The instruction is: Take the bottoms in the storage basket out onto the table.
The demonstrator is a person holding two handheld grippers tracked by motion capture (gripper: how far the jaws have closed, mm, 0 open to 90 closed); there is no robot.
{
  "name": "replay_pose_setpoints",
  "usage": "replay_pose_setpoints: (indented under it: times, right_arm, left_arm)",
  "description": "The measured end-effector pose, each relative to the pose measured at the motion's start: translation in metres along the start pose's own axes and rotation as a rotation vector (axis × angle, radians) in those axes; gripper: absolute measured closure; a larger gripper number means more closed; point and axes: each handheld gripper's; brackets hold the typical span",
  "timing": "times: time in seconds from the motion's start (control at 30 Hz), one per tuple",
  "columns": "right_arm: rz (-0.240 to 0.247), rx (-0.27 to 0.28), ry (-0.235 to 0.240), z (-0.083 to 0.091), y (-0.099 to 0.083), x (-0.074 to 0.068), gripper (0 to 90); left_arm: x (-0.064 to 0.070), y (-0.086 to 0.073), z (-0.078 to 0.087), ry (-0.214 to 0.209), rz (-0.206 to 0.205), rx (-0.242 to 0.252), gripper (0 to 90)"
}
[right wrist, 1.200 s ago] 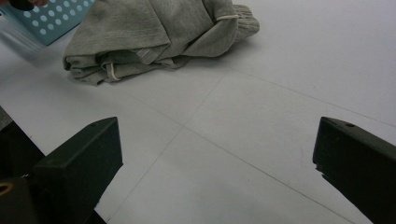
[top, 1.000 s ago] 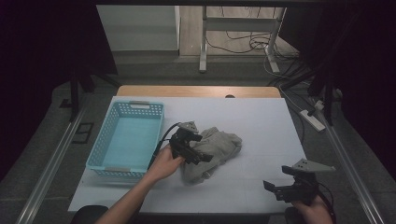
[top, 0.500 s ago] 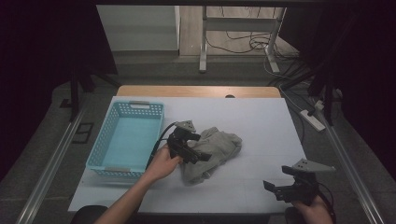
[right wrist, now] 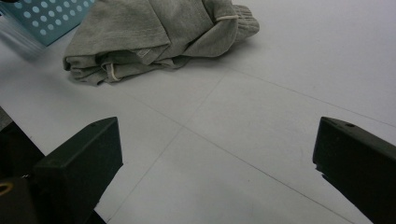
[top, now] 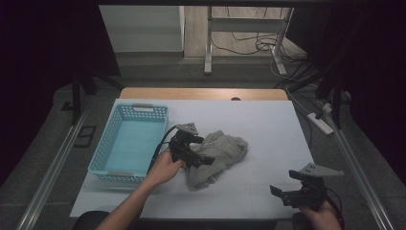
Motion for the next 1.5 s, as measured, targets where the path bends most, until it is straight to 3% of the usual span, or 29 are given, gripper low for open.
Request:
replay_pose_setpoints:
  times: [0.67, 1.0, 1.13, 1.5]
  right_arm:
    - [-0.005, -0.003, -0.001, 0.0, 0.0, 0.0, 1.8]
    - [-0.002, -0.012, -0.011, -0.002, 0.001, 0.0, 1.8]
    - [-0.002, -0.013, -0.012, -0.002, 0.001, 0.0, 1.8]
    - [0.001, -0.014, -0.015, -0.002, 0.001, -0.001, 1.8]
  left_arm:
    - [0.0, -0.002, 0.01, 0.025, 0.017, -0.022, 0.0]
    - [-0.002, -0.005, 0.022, 0.047, 0.038, -0.007, 0.0]
    - [-0.002, -0.007, 0.025, 0.038, 0.052, 0.008, 0.0]
    - [0.003, -0.011, 0.03, 0.055, 0.052, 0.013, 0.0]
Point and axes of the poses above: each handheld gripper's, and its own axes: z roughly backward along the jaws, y roughly out of its top, x roughly to its right, and after that the axes turned 8 degrees about y, right-handed
